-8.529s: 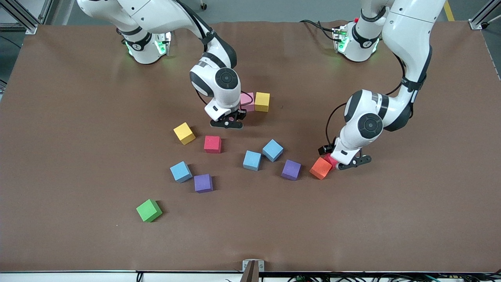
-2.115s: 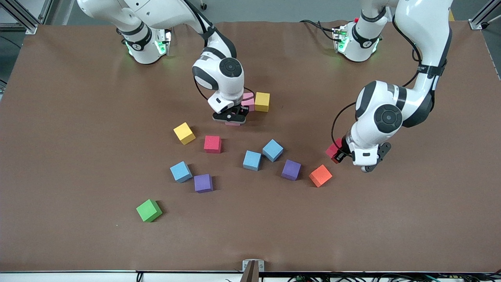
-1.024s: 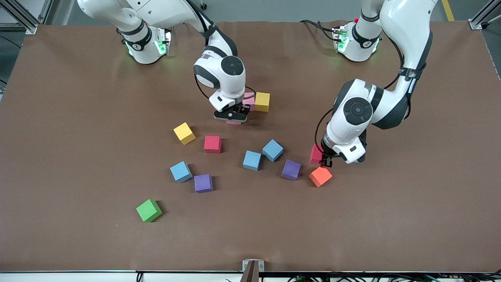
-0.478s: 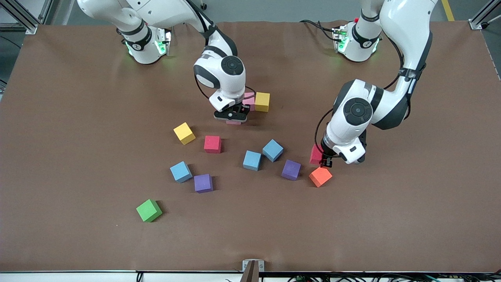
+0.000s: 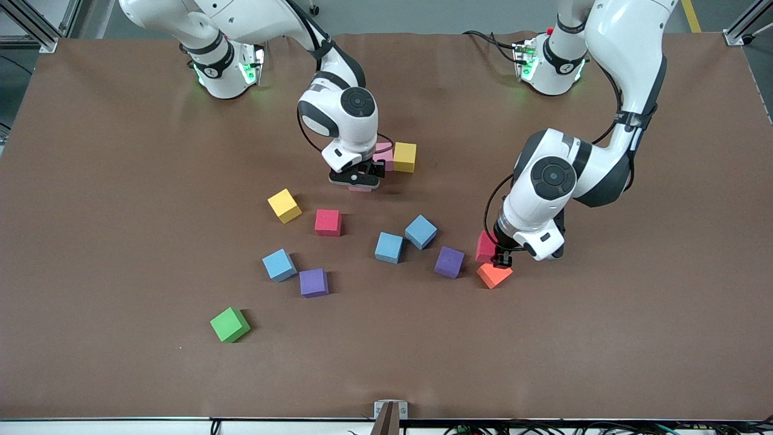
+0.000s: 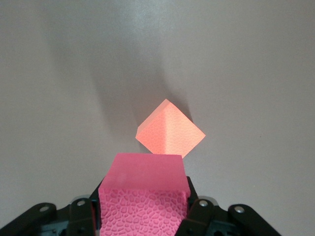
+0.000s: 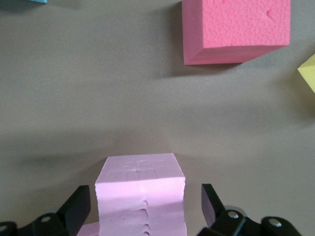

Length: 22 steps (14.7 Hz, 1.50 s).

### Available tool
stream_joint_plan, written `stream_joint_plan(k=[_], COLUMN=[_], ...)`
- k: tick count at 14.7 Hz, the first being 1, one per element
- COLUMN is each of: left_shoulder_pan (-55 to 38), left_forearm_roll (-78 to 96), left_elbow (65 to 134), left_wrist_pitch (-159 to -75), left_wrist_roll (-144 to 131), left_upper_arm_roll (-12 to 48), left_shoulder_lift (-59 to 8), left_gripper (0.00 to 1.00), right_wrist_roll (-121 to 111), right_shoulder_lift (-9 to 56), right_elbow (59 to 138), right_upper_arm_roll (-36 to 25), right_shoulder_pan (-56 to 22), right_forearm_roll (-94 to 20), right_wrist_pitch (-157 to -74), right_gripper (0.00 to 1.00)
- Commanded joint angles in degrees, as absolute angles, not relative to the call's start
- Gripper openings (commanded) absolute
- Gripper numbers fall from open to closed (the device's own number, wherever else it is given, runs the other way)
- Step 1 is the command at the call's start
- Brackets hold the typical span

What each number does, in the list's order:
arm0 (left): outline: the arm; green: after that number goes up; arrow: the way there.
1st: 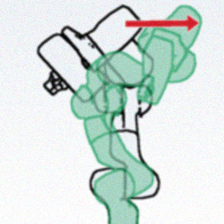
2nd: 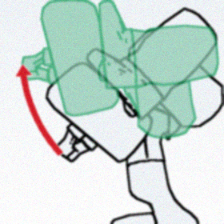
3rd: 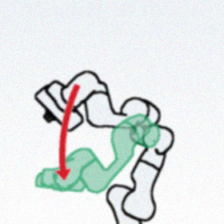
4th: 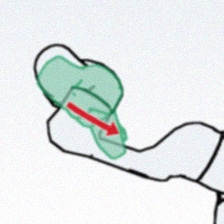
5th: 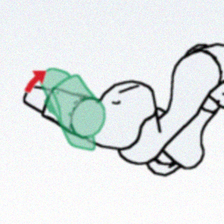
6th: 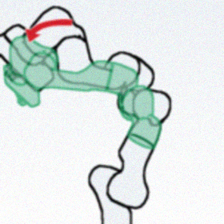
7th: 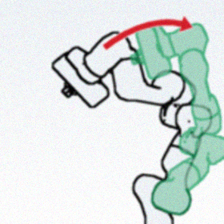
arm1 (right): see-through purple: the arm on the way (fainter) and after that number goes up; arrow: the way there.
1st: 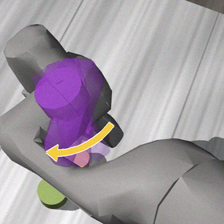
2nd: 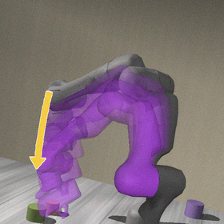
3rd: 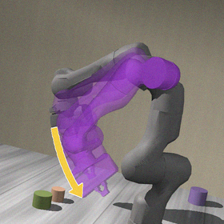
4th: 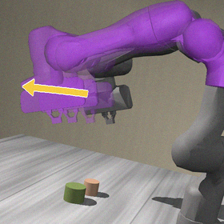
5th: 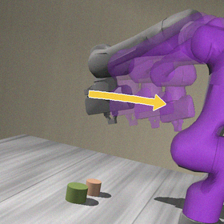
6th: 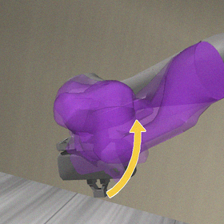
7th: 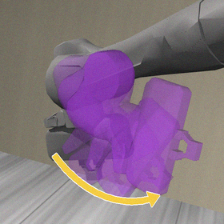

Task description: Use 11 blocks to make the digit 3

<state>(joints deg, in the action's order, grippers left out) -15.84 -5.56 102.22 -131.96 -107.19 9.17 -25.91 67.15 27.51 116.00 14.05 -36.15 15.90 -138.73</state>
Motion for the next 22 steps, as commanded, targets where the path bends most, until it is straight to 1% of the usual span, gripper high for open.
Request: stream_joint_plan(k=[1, 6, 8, 15, 17, 19, 20, 22], left_shoulder_pan=[-15.6, -15.0, -15.1, -15.0, -15.0, -15.0, -15.0, -15.1], left_forearm_roll=[-6.3, -6.3, -6.2, -6.3, -6.2, -6.2, -6.2, -6.2], left_elbow=[101.2, 101.4, 101.4, 101.5, 101.5, 101.5, 101.5, 101.5], left_wrist_pitch=[-132.8, -133.2, -133.6, -133.6, -133.7, -133.7, -133.7, -133.7], left_wrist_roll=[-108.5, -108.5, -108.5, -108.5, -108.5, -108.5, -108.5, -108.5], left_upper_arm_roll=[9.2, 9.3, 9.3, 9.3, 9.3, 9.3, 9.3, 9.3], left_shoulder_lift=[-26.5, -26.4, -26.4, -26.5, -26.5, -26.5, -26.5, -26.5], left_gripper=[0.34, 0.34, 0.34, 0.34, 0.34, 0.34, 0.34, 0.34], right_wrist_roll=[68.7, 67.8, 67.7, 63.0, 59.2, 59.8, 59.9, 59.2], right_shoulder_lift=[26.7, 26.2, 25.8, 22.4, 20.8, 17.9, 16.9, 16.7], right_elbow=[116.2, 114.9, 113.8, 112.8, 112.8, 112.7, 111.8, 108.0], right_upper_arm_roll=[13.7, 13.9, 14.0, 14.5, 14.5, 14.0, 13.8, 14.2], right_shoulder_pan=[-36.4, -34.6, -34.0, -27.7, -25.1, -23.0, -21.8, -17.0], right_forearm_roll=[17.1, 16.9, 16.6, 16.0, 15.0, 13.1, 13.1, 12.8], right_wrist_pitch=[-139.0, -138.4, -136.3, -132.6, -130.0, -125.3, -121.9, -116.2], right_gripper=[1.00, 1.00, 1.00, 1.00, 1.00, 1.00, 1.00, 1.00])
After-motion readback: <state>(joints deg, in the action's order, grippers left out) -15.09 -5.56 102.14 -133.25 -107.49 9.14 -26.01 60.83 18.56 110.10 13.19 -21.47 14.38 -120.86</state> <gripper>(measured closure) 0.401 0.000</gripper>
